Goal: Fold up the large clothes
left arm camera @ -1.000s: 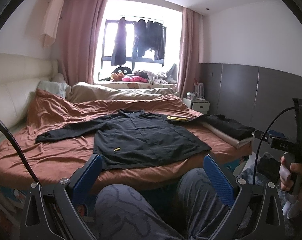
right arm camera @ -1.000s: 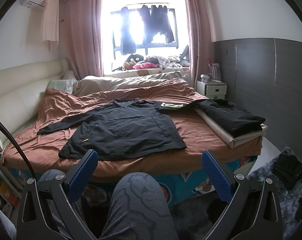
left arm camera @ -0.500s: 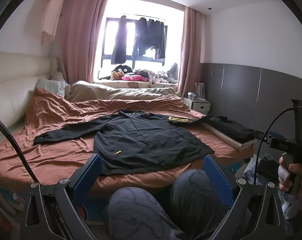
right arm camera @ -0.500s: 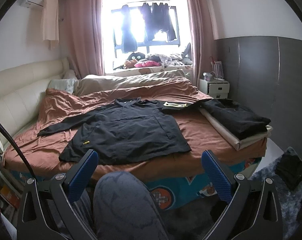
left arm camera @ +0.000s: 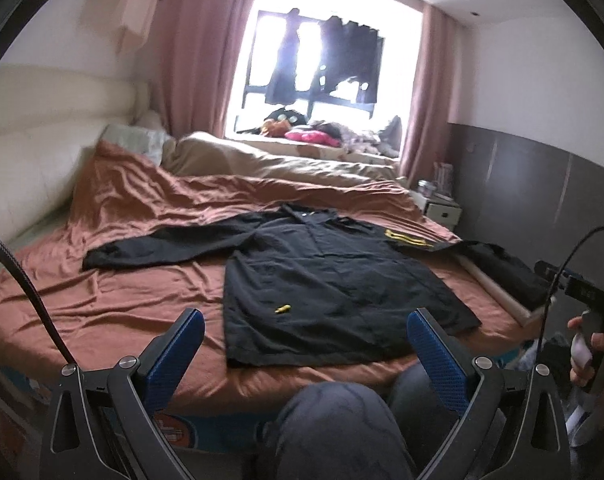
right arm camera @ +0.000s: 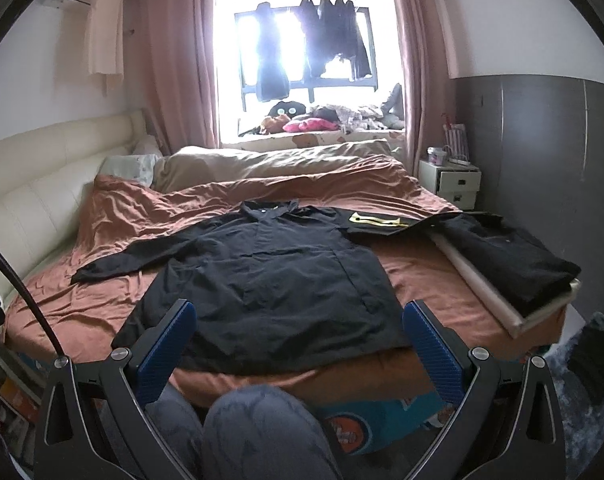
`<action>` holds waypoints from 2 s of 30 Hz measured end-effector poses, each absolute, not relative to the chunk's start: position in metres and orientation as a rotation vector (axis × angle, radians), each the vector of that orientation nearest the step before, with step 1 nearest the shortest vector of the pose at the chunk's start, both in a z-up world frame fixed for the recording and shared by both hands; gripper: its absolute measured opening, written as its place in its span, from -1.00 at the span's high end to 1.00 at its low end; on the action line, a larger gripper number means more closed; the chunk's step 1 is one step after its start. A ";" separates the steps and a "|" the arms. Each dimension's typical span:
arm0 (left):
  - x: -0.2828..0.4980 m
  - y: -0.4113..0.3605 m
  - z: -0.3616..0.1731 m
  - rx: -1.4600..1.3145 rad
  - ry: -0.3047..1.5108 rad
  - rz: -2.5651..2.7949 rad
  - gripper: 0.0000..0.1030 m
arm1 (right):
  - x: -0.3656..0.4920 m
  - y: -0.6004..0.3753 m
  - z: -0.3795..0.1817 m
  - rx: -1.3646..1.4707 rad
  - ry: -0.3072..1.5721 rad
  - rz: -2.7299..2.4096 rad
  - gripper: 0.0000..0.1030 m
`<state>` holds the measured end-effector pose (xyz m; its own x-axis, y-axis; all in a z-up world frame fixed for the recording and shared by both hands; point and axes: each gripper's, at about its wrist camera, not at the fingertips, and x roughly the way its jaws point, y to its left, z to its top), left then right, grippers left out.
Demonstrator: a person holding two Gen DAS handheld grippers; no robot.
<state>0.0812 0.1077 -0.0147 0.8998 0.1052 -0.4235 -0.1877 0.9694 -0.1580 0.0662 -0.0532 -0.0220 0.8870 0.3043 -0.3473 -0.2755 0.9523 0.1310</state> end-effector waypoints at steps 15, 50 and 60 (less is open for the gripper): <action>0.162 0.258 -0.036 -0.337 0.523 0.309 -0.77 | 0.203 -0.009 -0.013 0.108 0.435 0.460 -1.00; 0.351 0.590 -0.238 -0.864 0.814 0.710 0.08 | 0.529 0.210 -0.050 0.046 0.765 0.639 -0.04; 0.362 0.606 -0.191 -0.757 0.715 0.718 0.96 | 0.607 0.279 -0.092 0.168 0.925 0.682 0.17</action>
